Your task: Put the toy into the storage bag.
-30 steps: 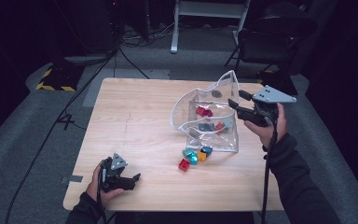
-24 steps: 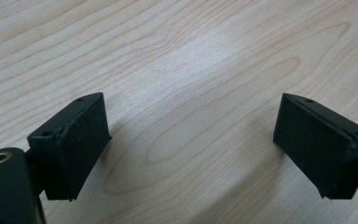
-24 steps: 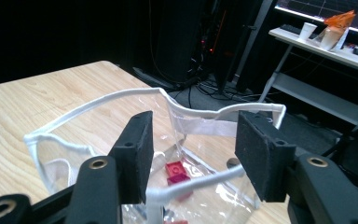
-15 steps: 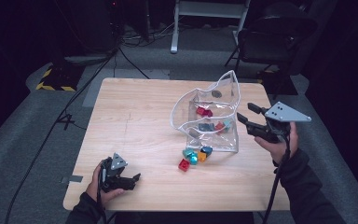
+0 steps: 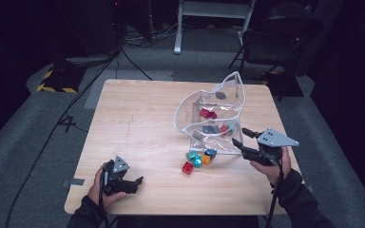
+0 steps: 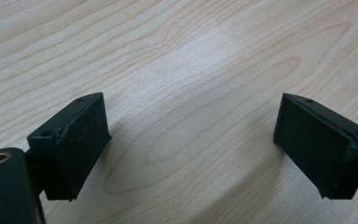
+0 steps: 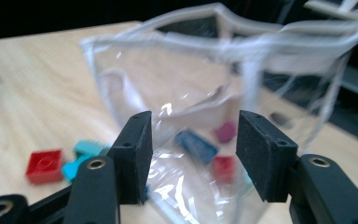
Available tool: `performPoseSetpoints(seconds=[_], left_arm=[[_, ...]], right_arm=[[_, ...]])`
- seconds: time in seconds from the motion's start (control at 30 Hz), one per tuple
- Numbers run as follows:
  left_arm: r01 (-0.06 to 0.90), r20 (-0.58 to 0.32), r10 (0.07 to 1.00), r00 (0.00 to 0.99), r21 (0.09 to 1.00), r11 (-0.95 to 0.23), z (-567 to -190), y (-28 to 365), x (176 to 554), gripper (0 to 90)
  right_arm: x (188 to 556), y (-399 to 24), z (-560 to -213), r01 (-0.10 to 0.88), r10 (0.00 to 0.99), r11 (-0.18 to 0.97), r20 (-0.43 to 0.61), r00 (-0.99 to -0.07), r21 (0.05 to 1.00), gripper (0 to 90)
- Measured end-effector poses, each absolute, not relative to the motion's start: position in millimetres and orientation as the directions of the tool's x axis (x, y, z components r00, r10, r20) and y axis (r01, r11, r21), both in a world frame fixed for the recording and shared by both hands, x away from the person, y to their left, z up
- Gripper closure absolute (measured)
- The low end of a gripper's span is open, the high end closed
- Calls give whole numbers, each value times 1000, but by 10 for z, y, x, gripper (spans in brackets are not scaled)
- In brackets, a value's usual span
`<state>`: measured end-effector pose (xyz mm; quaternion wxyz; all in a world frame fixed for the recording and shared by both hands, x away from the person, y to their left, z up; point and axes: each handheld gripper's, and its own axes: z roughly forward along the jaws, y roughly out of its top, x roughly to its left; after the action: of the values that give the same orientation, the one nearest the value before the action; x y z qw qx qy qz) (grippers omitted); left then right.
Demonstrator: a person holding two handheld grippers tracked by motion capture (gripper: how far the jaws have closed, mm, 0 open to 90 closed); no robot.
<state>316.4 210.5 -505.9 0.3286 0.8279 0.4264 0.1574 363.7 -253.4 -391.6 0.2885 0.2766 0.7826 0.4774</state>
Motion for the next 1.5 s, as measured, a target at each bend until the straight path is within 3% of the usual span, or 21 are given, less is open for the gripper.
performPoseSetpoints(seconds=[0.37, 0.7, 1.13, 1.3, 1.5], left_arm=[[603, -20, 810, 586, 678, -420, -5059, 2104, 3163, 106], [603, -20, 810, 586, 678, -420, -5059, 2104, 3163, 106], [603, -20, 810, 586, 678, -419, -5059, 2104, 3163, 105], [603, -20, 810, 586, 678, -419, -5059, 2104, 3163, 105], [602, -19, 810, 586, 679, -420, -5059, 2105, 3164, 105]], right_arm=[[3693, -2286, -4525, 230, 647, 472, -157, -747, 851, 475], [3809, -2110, -4841, 287, 629, 519, -132, -766, 805, 489], [3939, -1992, -4989, 323, 648, 529, -128, -751, 784, 494], [3946, -1965, -5013, 329, 644, 530, -118, -756, 781, 559], [3909, -2023, -4976, 323, 634, 522, -106, -766, 789, 572]])
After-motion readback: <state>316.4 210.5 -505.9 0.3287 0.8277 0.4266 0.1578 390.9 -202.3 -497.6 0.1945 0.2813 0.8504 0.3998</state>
